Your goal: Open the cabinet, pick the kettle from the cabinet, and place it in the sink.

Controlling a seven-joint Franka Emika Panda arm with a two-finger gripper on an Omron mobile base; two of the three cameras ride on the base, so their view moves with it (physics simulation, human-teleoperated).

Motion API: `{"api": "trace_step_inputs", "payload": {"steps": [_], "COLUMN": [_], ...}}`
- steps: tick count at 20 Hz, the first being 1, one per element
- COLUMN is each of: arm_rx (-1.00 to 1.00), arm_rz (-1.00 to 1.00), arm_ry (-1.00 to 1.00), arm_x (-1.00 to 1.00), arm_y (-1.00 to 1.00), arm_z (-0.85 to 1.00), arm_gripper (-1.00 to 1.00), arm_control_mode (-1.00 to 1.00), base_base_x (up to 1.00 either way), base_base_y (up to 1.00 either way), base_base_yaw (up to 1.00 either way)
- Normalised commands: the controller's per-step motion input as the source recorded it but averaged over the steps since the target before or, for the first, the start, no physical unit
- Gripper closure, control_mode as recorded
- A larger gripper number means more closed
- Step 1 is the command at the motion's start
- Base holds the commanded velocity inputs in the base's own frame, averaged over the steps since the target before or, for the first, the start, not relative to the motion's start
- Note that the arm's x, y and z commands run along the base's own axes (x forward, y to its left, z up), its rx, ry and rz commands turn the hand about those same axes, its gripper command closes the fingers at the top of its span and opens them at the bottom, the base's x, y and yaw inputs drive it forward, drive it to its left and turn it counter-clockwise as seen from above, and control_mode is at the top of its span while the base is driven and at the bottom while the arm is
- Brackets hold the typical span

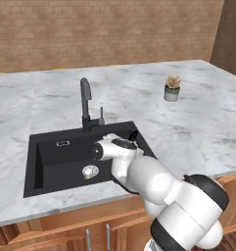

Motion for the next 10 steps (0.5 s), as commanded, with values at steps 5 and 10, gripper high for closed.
{"api": "trace_step_inputs", "payload": {"steps": [5,10], "arm_rx": [0.00,0.00], "arm_rz": [0.00,0.00], "arm_ry": [0.01,0.03], "arm_x": [0.24,0.26], "arm_y": [0.00,0.01], "arm_z": [0.00,0.00], "arm_gripper": [1.00,1.00], "arm_control_mode": [-1.00,-1.00], "base_base_x": [0.00,0.00], "base_base_y": [0.00,0.00], "base_base_yaw": [0.00,0.00]}}
